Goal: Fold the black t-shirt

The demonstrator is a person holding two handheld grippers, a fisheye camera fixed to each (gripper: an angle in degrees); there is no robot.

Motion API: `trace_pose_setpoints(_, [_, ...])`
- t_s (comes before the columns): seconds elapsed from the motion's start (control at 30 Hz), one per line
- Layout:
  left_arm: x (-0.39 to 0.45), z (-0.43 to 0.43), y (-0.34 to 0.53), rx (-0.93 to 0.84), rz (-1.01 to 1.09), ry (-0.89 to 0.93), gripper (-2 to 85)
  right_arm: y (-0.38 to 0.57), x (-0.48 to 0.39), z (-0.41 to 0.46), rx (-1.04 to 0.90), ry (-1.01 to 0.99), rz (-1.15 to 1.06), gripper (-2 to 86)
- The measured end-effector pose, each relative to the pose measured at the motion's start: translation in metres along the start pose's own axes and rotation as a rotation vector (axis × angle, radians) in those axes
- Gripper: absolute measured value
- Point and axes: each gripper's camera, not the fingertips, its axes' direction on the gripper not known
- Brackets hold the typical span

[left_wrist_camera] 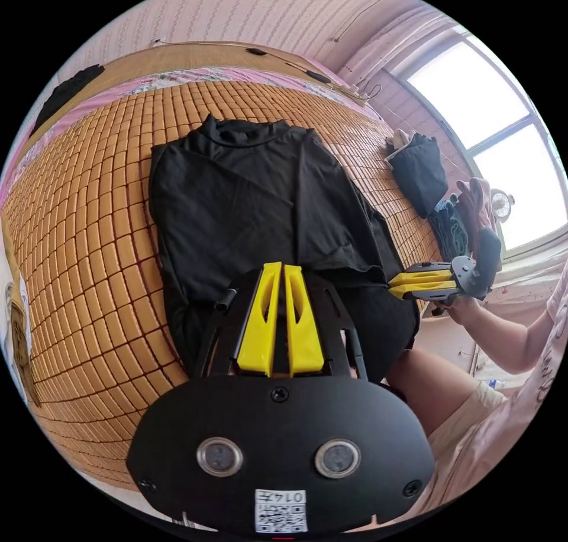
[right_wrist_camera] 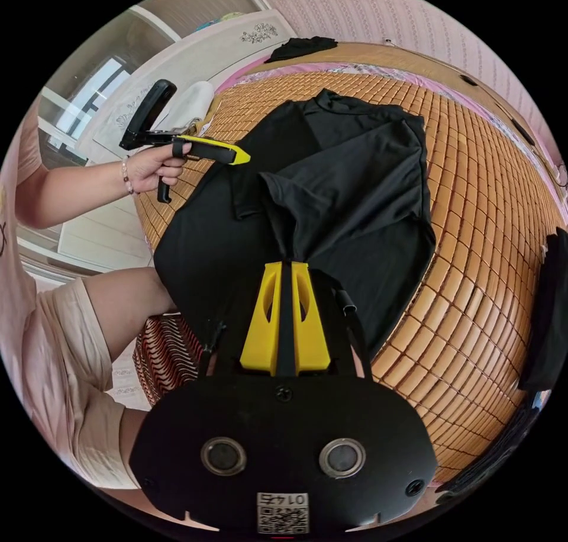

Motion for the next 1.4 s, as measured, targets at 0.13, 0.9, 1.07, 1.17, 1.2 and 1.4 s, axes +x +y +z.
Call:
trace_pose_setpoints(0.13, [0.015, -0.004, -0.005, -0.007, 0.060, 0.067, 5.7, -0.018, -0.007, -0.002, 0.001, 0.045, 0.000, 4.9])
trace_pose_setpoints(0.9, [-0.021, -0.035, -0.107, -0.036, 0.126, 0.153, 5.0, -0.085, 0.025, -0.037, 0.093, 0.374, -0.007, 5.1])
trace_pose_setpoints(1.07, [0.001, -0.011, -0.204, 0.061, 0.222, 0.147, 6.9, -0.115, 0.048, -0.026, 0.069, 0.434, -0.070, 6.9])
trace_pose_setpoints(1.17, [0.013, 0.019, -0.250, -0.038, 0.282, 0.121, 8.3, -0.126, 0.053, -0.012, 0.029, 0.440, -0.148, 5.2])
trace_pose_setpoints(1.2, [0.019, 0.031, -0.262, -0.094, 0.308, 0.123, 7.3, -0.128, 0.056, -0.008, -0.001, 0.440, -0.171, 3.9])
trace_pose_setpoints(1.4, [0.049, 0.041, -0.288, -0.171, 0.473, 0.032, -0.6, -0.120, 0.083, -0.020, 0.026, 0.341, -0.130, -0.5])
